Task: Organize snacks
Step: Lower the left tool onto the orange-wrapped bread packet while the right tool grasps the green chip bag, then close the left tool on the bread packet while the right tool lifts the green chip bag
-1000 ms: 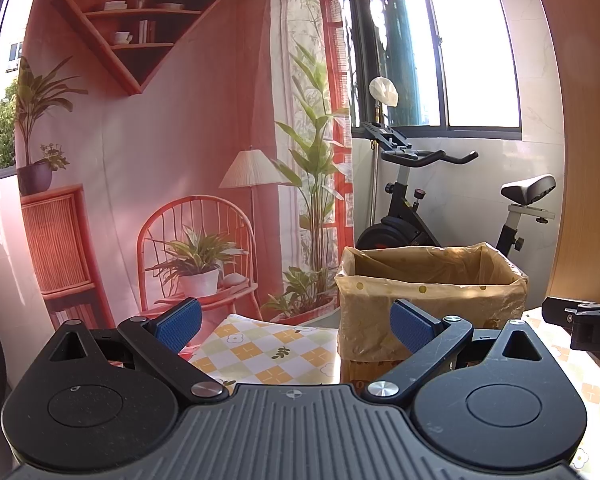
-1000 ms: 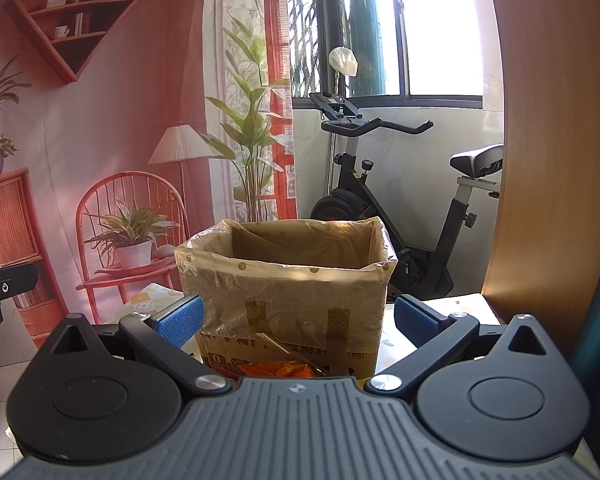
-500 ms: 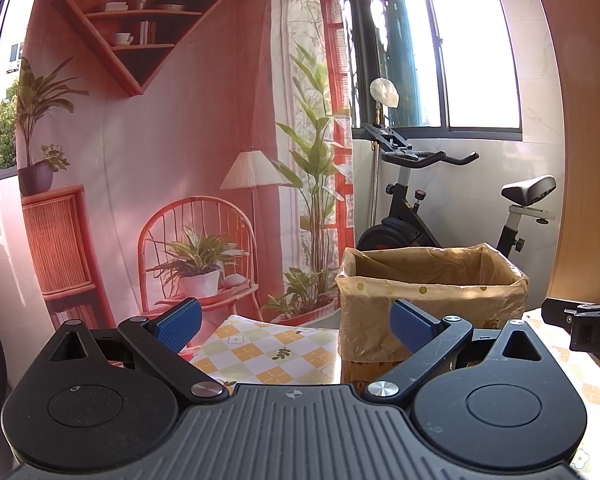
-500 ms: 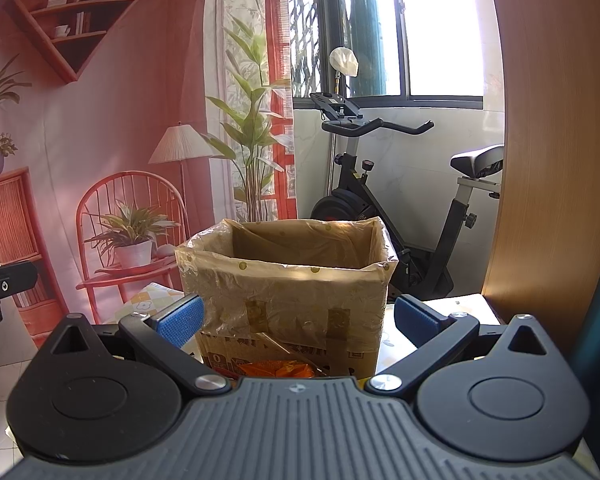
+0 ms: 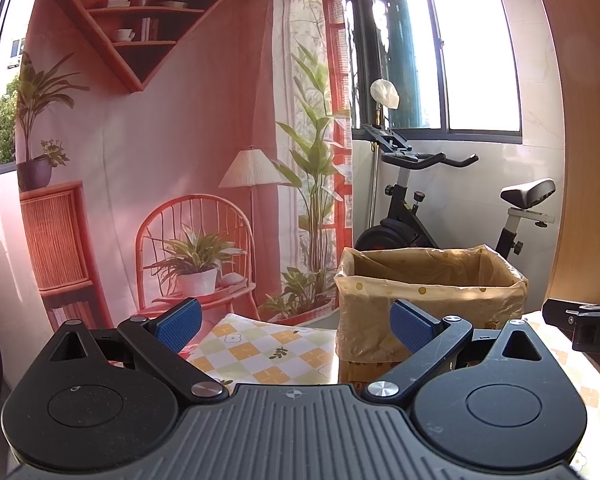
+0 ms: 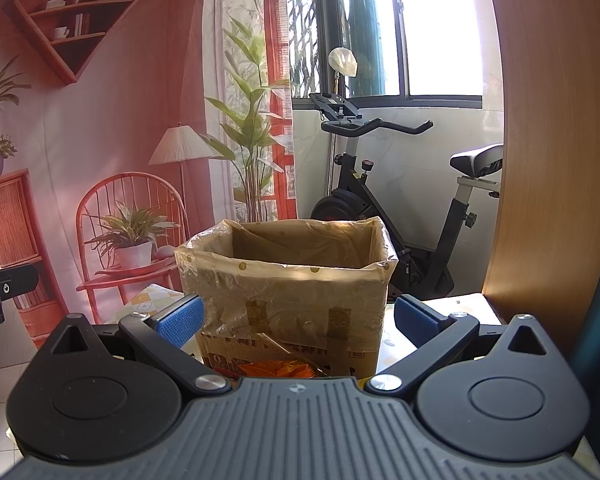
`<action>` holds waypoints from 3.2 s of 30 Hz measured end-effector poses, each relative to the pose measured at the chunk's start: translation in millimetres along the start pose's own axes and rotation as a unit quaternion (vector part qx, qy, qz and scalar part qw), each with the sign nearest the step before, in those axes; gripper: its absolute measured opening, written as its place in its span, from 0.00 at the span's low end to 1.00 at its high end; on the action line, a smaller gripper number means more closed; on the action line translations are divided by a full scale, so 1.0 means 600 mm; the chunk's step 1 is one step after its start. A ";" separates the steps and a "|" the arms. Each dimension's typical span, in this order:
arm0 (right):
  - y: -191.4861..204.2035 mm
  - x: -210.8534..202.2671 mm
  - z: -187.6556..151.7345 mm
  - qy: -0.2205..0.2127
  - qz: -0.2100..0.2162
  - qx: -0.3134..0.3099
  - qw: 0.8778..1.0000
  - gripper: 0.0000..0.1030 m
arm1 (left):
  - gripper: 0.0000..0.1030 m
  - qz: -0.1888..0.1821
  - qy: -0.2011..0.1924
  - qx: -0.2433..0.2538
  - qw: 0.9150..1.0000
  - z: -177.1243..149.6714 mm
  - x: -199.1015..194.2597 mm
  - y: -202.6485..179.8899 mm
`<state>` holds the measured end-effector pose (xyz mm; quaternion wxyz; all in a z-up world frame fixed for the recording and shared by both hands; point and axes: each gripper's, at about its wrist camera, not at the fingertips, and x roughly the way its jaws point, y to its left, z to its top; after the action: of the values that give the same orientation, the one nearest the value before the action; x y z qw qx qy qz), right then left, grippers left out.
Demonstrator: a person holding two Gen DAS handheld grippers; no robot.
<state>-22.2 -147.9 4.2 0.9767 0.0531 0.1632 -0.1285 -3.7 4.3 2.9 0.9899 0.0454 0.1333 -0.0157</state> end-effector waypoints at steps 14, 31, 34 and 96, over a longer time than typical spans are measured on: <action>-0.025 0.041 -0.061 -0.017 0.015 0.020 1.000 1.00 | 1.00 -0.008 0.020 -0.046 0.999 -0.064 0.074 0.023; -0.083 0.147 -0.195 0.136 0.022 0.036 0.990 0.97 | 0.99 -0.005 0.075 -0.010 0.997 -0.158 0.155 0.023; -0.081 0.160 -0.212 0.164 0.028 0.033 0.986 0.97 | 0.98 -0.006 0.084 -0.009 0.996 -0.170 0.162 0.024; -0.089 0.179 -0.285 0.240 0.061 0.089 0.965 0.85 | 0.82 -0.140 0.311 -0.019 0.940 -0.346 0.270 -0.043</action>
<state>9.6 -199.4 -196.0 0.9061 0.1786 0.3776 -0.0663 96.7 -4.8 -241.9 0.8876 0.0107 0.4398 -0.1363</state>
